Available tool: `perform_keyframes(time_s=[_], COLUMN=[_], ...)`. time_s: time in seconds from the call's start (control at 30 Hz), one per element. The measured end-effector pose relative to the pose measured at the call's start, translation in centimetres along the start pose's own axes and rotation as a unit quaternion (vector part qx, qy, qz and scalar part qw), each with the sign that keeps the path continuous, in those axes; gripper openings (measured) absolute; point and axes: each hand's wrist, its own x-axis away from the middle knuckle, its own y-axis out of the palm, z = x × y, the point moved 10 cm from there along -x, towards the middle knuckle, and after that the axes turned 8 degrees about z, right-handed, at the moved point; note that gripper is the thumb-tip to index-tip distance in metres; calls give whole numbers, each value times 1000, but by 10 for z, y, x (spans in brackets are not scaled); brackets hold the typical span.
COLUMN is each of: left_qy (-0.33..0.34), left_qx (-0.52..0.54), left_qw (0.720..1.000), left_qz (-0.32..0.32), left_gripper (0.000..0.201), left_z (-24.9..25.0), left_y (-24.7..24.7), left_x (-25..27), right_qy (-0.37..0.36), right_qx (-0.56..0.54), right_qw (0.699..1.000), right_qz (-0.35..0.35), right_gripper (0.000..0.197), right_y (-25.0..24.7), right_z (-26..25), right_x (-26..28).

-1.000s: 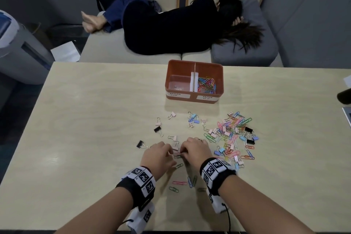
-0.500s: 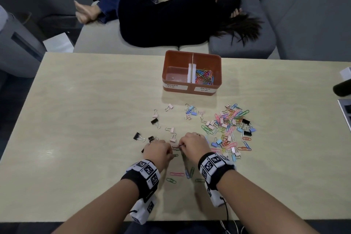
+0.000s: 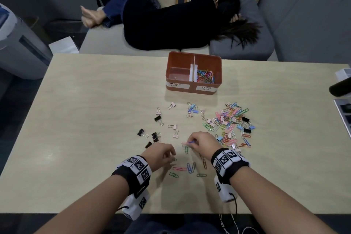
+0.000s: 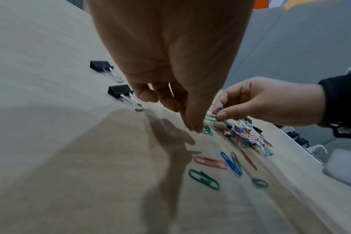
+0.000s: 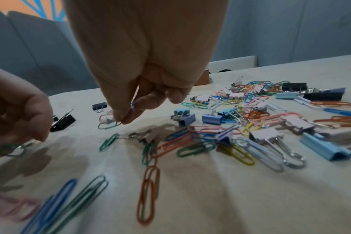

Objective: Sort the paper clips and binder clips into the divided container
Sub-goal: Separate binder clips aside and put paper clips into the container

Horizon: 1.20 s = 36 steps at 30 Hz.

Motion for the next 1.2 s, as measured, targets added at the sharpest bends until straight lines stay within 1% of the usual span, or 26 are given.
perform_keyframes(time_s=[0.07,0.17,0.27,0.4,0.53,0.63,0.73,0.8,0.87,0.97,1.07,1.13,1.2], left_qy=[7,-5,-18,-6,-13,-4,-2,-10,-18,-22,-22,-15,-7], left_qx=[-3,1,-49,-131,-156,-166,-156,-128,-94,-33,12,8,-19], left_qw=[1000,1000,999,991,988,986,988,992,995,999,999,1000,1000], left_qz=[-8,-4,6,10,-7,-10,6,21,22,21,22,13,15], left_gripper=[18,17,20,18,17,17,16,15,11,8,16,22,22], left_z=[4,7,8,15,13,13,11,4,-3,-13,-18,-17,-15], left_y=[10,25,33,36,39,40,33,24,14,6,8,15,21], left_x=[3,5,4,3,1,1,2,3,6,12,21,26,29], right_qy=[2,13,23,42,46,46,54,56,54,46,45,49,43], right_qx=[10,4,5,41,61,71,87,100,111,108,96,96,108], right_qw=[1000,1000,1000,998,997,996,995,993,992,993,994,994,992], right_qz=[-11,-5,8,25,24,16,-1,0,10,3,-17,-36,-49], right_gripper=[13,15,21,23,22,25,38,42,39,28,19,16,17], right_y=[6,14,18,18,17,17,22,24,24,26,30,35,39], right_z=[0,1,0,2,-1,-1,-1,-3,-6,-9,-11,-12,-15], right_x=[7,15,19,17,14,13,12,11,9,5,4,3,2])
